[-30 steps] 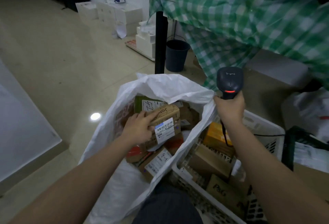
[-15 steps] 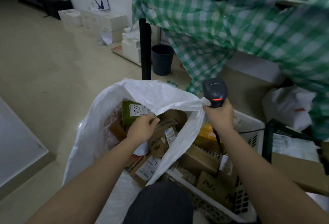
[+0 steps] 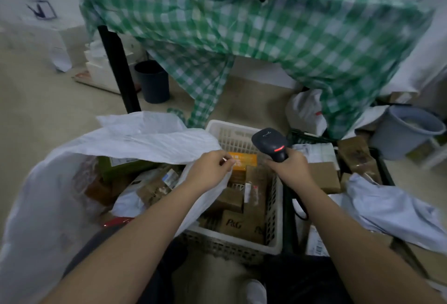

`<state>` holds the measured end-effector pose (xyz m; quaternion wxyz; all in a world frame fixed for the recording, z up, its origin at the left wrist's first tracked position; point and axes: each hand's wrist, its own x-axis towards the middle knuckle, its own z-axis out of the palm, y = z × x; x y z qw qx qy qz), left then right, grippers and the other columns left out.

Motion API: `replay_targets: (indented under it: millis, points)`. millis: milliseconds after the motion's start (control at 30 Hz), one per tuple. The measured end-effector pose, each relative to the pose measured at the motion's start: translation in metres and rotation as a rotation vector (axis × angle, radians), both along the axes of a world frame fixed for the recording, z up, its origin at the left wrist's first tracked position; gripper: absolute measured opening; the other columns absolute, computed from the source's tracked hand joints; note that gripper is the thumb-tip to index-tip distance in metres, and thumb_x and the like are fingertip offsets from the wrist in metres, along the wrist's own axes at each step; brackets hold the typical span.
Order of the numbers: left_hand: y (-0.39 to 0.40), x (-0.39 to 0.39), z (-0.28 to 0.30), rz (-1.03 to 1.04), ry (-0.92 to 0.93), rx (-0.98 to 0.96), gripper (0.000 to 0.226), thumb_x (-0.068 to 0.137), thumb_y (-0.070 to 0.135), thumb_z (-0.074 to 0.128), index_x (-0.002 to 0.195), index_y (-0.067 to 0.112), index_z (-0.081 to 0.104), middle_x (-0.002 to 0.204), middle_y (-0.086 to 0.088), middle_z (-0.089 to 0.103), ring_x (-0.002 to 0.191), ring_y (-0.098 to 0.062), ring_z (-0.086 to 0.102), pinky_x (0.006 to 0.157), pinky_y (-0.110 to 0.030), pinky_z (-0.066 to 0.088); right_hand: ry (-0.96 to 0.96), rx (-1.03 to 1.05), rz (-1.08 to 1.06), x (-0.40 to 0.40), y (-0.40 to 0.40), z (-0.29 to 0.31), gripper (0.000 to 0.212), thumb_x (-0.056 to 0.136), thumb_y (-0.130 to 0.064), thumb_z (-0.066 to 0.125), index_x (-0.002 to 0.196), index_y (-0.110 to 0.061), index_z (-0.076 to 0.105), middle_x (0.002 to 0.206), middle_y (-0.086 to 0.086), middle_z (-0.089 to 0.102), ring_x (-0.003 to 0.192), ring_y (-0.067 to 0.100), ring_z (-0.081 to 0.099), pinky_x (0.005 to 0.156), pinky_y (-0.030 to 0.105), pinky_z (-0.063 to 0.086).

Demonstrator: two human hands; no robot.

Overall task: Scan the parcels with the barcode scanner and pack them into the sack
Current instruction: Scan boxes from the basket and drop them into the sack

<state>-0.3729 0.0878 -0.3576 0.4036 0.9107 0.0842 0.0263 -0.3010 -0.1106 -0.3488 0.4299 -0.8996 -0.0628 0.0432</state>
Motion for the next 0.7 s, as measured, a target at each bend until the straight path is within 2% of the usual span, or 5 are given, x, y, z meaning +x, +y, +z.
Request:
replay_targets:
  millis: [133, 300, 433, 567, 700]
  points:
    - [-0.039, 0.033, -0.034, -0.036, 0.067, -0.006, 0.028, 0.097, 0.031, 0.055, 0.117, 0.015, 0.063, 0.114, -0.006, 0.067, 0.105, -0.021, 0.061, 0.089, -0.035, 0.05, 0.006, 0.062, -0.077, 0.017, -0.024, -0.01, 0.014, 0.082, -0.019, 0.073, 0.081, -0.013, 0.06, 0.069, -0.002, 0.059, 0.069, 0.014, 0.054, 0.055, 0.023, 0.039]
    - [-0.067, 0.085, -0.09, -0.045, 0.144, 0.003, 0.033, 0.096, 0.025, 0.055, 0.127, 0.013, 0.058, 0.123, -0.008, 0.064, 0.111, -0.024, 0.059, 0.093, -0.034, 0.048, 0.099, 0.119, -0.141, 0.059, -0.031, -0.035, 0.016, 0.081, -0.023, 0.072, 0.08, -0.011, 0.061, 0.078, 0.013, 0.068, 0.078, 0.027, 0.065, 0.068, 0.036, 0.051]
    - [-0.086, 0.133, -0.137, 0.0, 0.196, -0.011, 0.044, 0.094, 0.024, 0.057, 0.135, 0.011, 0.048, 0.134, -0.012, 0.054, 0.117, -0.03, 0.055, 0.096, -0.04, 0.047, 0.149, 0.179, -0.176, 0.104, -0.03, -0.059, 0.022, 0.079, -0.027, 0.073, 0.078, -0.006, 0.066, 0.082, 0.02, 0.07, 0.081, 0.033, 0.068, 0.082, 0.049, 0.056]
    - [-0.103, 0.177, -0.174, 0.16, 0.239, -0.013, 0.068, 0.089, 0.036, 0.065, 0.143, 0.01, 0.034, 0.146, -0.017, 0.032, 0.131, -0.038, 0.035, 0.105, -0.043, 0.035, 0.122, 0.156, -0.216, 0.144, -0.034, -0.08, 0.021, 0.079, -0.027, 0.071, 0.068, -0.013, 0.061, 0.077, 0.019, 0.07, 0.078, 0.032, 0.067, 0.076, 0.046, 0.055]
    - [-0.121, 0.206, -0.2, 0.325, 0.291, -0.038, 0.085, 0.083, 0.047, 0.068, 0.145, 0.01, 0.023, 0.15, -0.018, 0.017, 0.136, -0.039, 0.018, 0.107, -0.047, 0.028, 0.173, 0.199, -0.229, 0.163, -0.039, -0.096, 0.027, 0.08, -0.027, 0.071, 0.079, 0.0, 0.067, 0.076, 0.02, 0.07, 0.069, 0.028, 0.066, 0.07, 0.047, 0.056]
